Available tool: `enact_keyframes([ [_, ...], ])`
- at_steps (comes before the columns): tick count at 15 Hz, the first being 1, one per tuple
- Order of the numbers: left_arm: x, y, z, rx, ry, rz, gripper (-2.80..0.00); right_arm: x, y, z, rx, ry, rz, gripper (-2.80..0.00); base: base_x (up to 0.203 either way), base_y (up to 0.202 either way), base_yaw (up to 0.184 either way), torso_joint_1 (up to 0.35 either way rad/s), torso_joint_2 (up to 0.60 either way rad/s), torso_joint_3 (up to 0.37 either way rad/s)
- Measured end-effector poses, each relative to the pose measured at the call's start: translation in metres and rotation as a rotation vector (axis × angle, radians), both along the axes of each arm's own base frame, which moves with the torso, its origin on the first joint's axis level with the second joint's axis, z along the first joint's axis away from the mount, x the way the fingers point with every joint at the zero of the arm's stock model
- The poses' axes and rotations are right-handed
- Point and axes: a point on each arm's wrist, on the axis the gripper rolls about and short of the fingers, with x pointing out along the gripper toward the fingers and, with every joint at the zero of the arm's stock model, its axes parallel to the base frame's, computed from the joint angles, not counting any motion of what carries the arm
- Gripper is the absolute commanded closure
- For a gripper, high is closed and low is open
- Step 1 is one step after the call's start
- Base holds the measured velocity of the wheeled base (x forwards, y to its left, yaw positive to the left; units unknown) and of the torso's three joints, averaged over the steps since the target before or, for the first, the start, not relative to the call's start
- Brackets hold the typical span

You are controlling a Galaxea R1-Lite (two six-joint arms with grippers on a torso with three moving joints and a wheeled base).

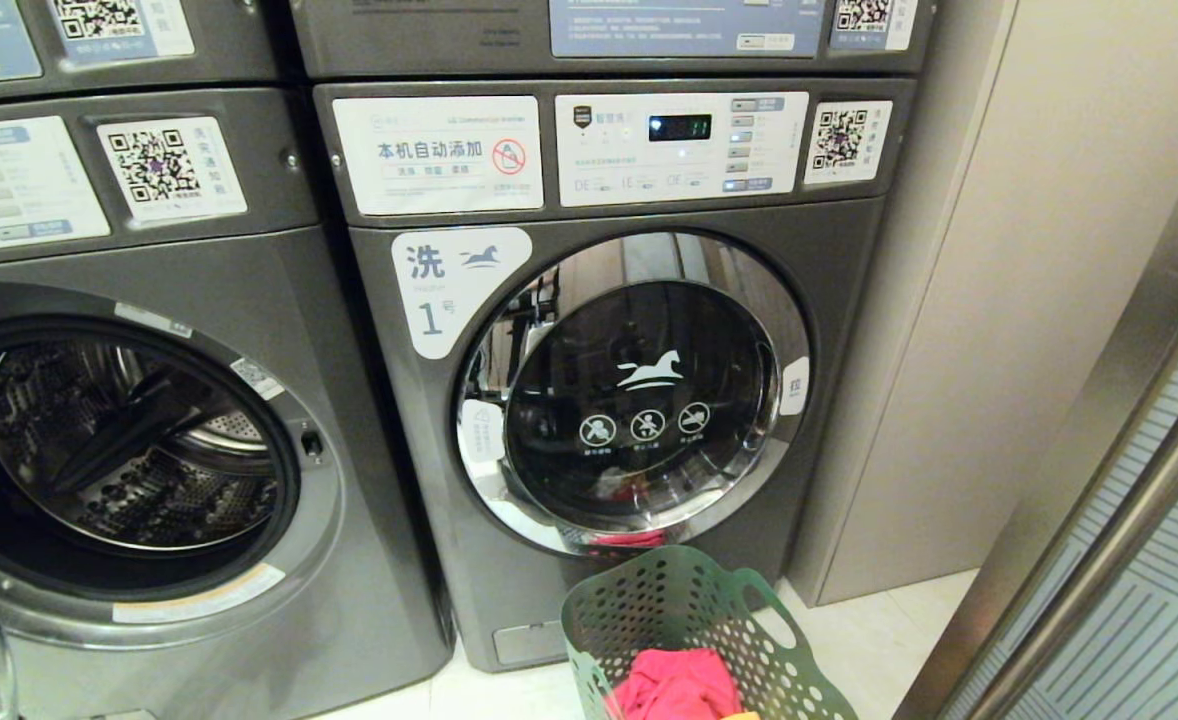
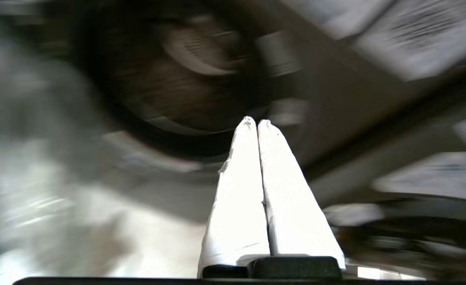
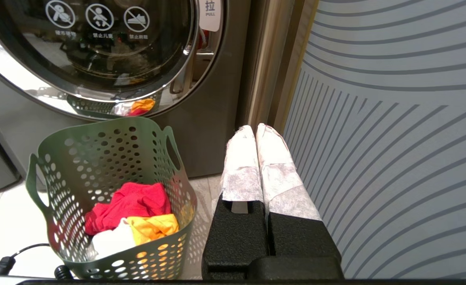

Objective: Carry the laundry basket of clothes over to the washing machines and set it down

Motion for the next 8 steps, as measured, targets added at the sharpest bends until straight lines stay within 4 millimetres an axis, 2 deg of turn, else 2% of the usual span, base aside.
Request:
enact_keyframes([
  [4,0.010,0.016,-0.038,0.267,0.494,0.333,0.00,0.000,0.000,0.000,0.000,0.000,0.000,0.00,0.000,0.000,0.000,0.000,0.00,0.000],
  [8,0.021,0.041,-0.066,0.326,0.828,0.726,0.00,0.000,0.000,0.000,0.000,0.000,0.000,0.00,0.000,0.000,0.000,0.000,0.00,0.000],
])
